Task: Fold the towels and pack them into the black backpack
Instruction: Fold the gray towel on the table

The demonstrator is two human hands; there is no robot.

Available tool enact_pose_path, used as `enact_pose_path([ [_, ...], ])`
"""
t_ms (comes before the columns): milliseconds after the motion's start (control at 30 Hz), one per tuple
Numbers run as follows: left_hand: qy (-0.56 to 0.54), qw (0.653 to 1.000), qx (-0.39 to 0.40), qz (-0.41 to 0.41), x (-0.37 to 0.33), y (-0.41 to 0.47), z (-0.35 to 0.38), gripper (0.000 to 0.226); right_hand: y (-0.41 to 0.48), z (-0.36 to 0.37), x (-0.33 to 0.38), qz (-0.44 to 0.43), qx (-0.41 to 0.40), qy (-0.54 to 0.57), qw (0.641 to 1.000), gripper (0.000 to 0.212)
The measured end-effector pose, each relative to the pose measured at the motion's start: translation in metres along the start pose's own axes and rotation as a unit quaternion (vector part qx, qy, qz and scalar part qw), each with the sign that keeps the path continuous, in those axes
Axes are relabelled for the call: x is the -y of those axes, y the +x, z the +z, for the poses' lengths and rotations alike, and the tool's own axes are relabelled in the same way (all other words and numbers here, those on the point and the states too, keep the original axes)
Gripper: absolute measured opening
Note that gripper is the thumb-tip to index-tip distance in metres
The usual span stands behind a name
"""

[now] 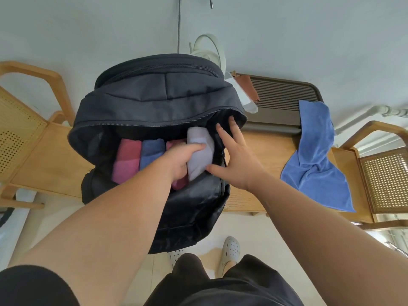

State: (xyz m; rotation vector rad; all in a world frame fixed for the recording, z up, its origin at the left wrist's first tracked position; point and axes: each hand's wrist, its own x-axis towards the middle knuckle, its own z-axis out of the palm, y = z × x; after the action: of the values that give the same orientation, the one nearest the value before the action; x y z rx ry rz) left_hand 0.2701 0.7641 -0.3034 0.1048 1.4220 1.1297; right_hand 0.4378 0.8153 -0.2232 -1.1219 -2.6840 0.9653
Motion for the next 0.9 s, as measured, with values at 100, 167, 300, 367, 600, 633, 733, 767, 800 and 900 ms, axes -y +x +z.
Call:
enact_pose_path([
  [100, 0.163, 0.984, -0.048, 0.046, 0.006, -0.003, 0.007, 0.081, -0.007, -0.001, 0.001, -0.005, 0.001, -0.021, 1.000, 0.108],
  [167, 0.370, 0.912, -0.129, 0.119, 0.011, -0.008, 0.009, 0.074, -0.012, 0.001, 0.001, -0.003, 0.001, -0.046, 0.999, 0.105],
  [300, 0.636, 0.717, -0.158, 0.236, 0.006, -0.020, 0.007, 0.067, -0.018, 0.008, -0.003, 0.000, 0.002, -0.066, 0.998, 0.097],
  [367, 0.751, 0.573, -0.134, 0.299, -0.002, -0.026, 0.000, 0.058, -0.018, 0.008, -0.005, 0.005, 0.005, -0.065, 0.998, 0.093],
  [600, 0.890, 0.206, 0.119, 0.389, -0.001, -0.015, -0.057, 0.067, -0.020, 0.009, -0.019, -0.035, 0.008, -0.218, 0.975, 0.075],
  [633, 0.902, 0.193, 0.125, 0.366, 0.001, -0.012, -0.060, 0.068, -0.022, 0.009, -0.020, -0.039, 0.014, -0.242, 0.969, 0.075],
  [733, 0.928, 0.178, 0.109, 0.309, 0.004, -0.012, -0.047, 0.073, -0.030, 0.012, -0.024, -0.070, 0.043, -0.298, 0.951, 0.086],
  [767, 0.932, 0.180, 0.101, 0.298, 0.007, -0.010, -0.041, 0.069, -0.032, 0.014, -0.026, -0.077, 0.046, -0.309, 0.947, 0.090],
  [800, 0.934, 0.187, 0.092, 0.291, 0.010, -0.008, -0.035, 0.064, -0.034, 0.016, -0.027, -0.080, 0.042, -0.314, 0.945, 0.092],
  [900, 0.924, 0.233, 0.045, 0.299, 0.016, 0.000, -0.026, 0.060, -0.036, 0.021, -0.031, -0.082, 0.021, -0.307, 0.948, 0.085],
])
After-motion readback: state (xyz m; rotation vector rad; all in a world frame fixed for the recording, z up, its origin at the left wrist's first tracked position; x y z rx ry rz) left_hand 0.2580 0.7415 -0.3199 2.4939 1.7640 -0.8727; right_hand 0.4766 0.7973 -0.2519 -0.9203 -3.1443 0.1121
